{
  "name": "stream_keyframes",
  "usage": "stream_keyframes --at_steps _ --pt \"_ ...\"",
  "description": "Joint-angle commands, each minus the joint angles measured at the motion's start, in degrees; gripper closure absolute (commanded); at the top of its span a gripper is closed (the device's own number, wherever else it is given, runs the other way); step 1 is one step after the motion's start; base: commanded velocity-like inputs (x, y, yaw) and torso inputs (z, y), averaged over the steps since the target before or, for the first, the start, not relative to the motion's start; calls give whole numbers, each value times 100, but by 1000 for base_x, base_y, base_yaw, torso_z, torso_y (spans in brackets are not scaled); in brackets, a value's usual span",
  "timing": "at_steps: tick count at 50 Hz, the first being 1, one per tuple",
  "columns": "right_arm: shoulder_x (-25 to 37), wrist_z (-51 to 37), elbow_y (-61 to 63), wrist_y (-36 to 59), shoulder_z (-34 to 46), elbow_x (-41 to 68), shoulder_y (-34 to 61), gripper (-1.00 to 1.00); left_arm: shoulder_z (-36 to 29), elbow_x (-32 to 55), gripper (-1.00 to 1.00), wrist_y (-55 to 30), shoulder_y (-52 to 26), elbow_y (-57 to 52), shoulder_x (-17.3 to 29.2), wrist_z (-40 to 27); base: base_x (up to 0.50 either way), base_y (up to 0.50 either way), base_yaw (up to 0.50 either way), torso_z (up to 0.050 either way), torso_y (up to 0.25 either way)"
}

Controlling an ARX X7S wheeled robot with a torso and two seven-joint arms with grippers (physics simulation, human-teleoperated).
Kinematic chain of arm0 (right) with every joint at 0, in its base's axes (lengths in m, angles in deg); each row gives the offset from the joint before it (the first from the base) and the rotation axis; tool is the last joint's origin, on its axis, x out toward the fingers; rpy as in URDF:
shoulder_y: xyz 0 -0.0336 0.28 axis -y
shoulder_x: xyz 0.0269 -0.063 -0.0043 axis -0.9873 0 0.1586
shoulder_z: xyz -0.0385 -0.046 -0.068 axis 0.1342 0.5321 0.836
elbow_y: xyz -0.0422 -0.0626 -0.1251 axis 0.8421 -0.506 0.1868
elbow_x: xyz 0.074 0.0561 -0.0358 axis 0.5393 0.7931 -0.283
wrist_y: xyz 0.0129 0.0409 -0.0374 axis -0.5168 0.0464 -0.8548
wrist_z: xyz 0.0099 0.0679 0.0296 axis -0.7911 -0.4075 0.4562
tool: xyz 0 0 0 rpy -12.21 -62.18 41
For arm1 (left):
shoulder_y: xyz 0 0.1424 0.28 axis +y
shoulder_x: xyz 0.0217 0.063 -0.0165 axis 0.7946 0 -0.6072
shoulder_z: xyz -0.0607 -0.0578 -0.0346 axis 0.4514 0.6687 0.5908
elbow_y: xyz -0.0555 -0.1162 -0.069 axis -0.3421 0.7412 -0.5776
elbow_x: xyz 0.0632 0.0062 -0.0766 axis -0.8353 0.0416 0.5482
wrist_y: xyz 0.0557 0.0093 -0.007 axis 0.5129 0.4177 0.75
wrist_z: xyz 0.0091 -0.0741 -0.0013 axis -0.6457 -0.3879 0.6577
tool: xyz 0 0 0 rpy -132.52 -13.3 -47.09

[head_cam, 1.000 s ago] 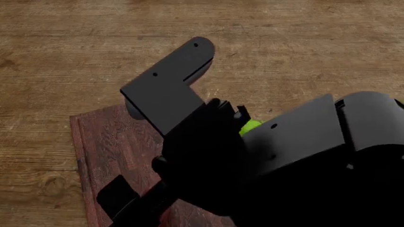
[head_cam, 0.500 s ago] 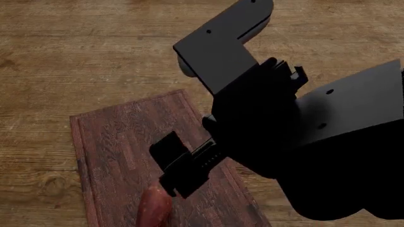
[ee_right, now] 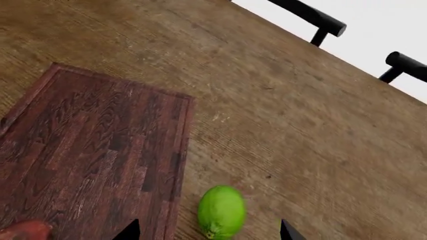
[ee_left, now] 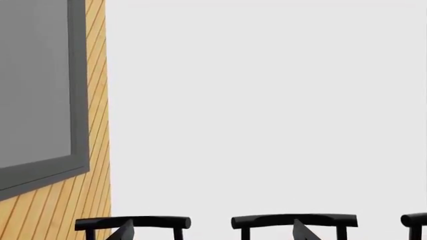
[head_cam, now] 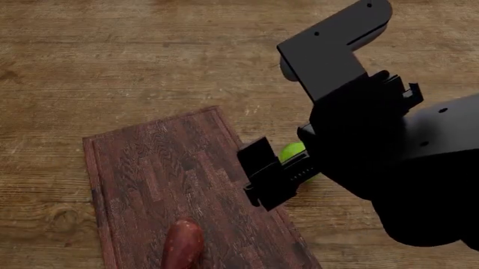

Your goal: Clear the non-vegetable object off the cutting board and place the vegetables onto it.

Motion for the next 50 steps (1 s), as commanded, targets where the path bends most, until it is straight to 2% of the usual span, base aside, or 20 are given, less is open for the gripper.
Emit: stream_keyframes --at_steps 1,16,33,40,41,50 --pt "98 368 -275 -282 34 -463 -236 -100 3 17 -100 -7 -55 14 -5 -17 0 0 0 0 0" --pt "-85 1112 -989 -765 258 -1270 -529 -100 -82 -50 -100 64 -72 112 11 -3 0 0 0 0 0" --pt "-666 2143 -2305 -1298 738 -2257 -575 -100 -136 -66 -100 122 -51 162 7 13 0 0 0 0 0" --pt "-848 2428 -2704 -1443 828 -2384 -657 -100 -151 -74 -100 156 9 166 14 14 0 0 0 0 0" --pt "-1084 2727 -3244 -1668 845 -2451 -795 -100 -149 -64 -100 138 18 140 35 18 0 0 0 0 0" --pt "-1127 2774 -3314 -1762 844 -2435 -957 -100 -139 -55 -100 141 34 131 50 8 0 0 0 0 0"
